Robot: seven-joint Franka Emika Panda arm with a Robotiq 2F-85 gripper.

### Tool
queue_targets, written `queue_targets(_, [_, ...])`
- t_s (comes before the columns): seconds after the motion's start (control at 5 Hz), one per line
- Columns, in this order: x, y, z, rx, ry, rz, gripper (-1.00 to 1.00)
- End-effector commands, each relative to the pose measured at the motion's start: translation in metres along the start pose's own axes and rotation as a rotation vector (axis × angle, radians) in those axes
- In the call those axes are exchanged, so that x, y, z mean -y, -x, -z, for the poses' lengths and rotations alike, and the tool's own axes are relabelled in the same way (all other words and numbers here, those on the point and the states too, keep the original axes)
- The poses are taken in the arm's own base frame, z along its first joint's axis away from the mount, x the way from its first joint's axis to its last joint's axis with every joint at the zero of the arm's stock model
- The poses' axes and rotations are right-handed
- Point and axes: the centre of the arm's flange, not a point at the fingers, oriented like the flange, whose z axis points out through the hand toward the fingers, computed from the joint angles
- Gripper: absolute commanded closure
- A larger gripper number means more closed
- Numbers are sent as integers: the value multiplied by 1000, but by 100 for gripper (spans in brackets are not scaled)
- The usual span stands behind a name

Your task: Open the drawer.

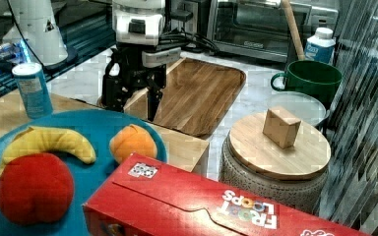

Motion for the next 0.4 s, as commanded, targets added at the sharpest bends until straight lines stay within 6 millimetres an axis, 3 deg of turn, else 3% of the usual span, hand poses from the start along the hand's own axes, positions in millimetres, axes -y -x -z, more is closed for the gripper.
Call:
queue_targets(0.2, [136, 8, 20, -39, -83, 106, -100])
queue_targets(0.4, [168, 16, 22, -8, -108, 114, -100])
